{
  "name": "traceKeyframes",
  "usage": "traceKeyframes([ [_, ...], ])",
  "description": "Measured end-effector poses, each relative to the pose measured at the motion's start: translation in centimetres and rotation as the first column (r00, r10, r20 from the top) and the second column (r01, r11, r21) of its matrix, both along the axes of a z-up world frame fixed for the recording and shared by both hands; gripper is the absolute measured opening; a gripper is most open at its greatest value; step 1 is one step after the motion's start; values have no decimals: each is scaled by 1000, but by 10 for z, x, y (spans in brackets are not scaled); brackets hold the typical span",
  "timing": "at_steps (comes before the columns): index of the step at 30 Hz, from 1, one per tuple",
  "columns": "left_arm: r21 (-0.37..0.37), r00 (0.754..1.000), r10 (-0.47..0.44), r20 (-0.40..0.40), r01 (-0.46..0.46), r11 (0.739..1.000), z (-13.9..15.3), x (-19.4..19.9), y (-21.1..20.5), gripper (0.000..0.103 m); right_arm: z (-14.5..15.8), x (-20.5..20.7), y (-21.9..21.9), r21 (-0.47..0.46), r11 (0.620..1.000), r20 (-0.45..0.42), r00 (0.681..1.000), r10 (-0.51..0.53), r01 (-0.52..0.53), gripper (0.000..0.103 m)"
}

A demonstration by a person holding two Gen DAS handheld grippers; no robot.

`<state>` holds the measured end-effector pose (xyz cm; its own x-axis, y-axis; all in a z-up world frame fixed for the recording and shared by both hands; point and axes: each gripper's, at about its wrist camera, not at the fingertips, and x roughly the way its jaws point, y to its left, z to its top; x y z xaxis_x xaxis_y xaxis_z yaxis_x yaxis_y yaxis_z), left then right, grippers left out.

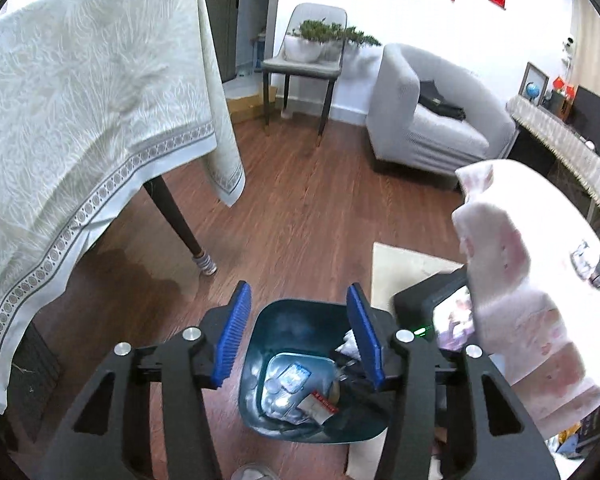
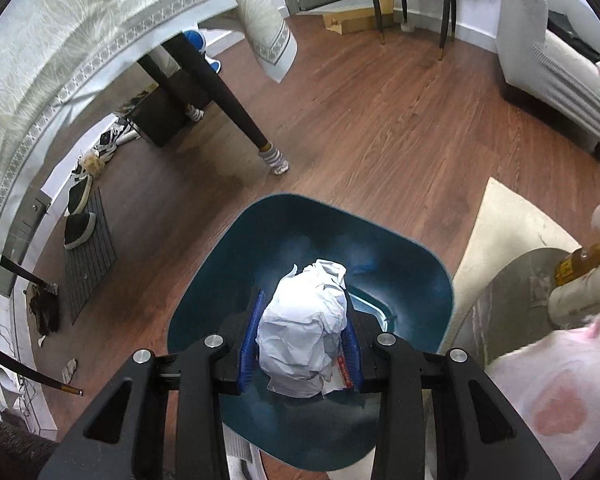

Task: Collect trash
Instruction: 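Open the left tool then the right tool to drop both items into the bin, then move both tools back over the table toward the foil ball and black pack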

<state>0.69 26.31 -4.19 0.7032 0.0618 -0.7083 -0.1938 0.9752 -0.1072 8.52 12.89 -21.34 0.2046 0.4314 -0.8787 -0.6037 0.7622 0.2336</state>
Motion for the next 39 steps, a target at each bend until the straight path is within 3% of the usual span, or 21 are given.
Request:
traceKeyframes([
  [2, 2, 1000, -6, 19, 5, 1000, 7, -3, -1, 52, -7, -1, 4, 5, 1000, -31, 999, 15, -15, 39],
  [4, 9, 999, -9, 37, 9, 1000, 14, -7, 0, 52, -12, -6, 9, -25, 999, -17, 999, 29, -29, 51],
  [14, -5, 995, 5, 99, -5, 1000, 38, -15, 3, 52, -7, -19, 19, -66, 996, 34, 997, 67, -64, 55],
  [19, -4, 992, 0, 126, 1, 1000, 48, -14, 1, 52, 23, -19, 10, -34, 997, 91, 994, 66, -63, 55],
  [26, -8, 987, -11, 160, 12, 1000, 64, -15, -6, 55, 91, -12, -15, 65, 997, 191, 981, 16, -29, 55],
  [31, -11, 980, -13, 198, 15, 1000, 77, -13, -16, 56, 143, -9, -50, 108, 994, 291, 956, -30, -1, 55],
  [39, -16, 978, -64, 200, 69, 998, 75, 4, -50, 67, 188, 4, -126, 115, 988, 383, 913, -141, 104, 56],
])
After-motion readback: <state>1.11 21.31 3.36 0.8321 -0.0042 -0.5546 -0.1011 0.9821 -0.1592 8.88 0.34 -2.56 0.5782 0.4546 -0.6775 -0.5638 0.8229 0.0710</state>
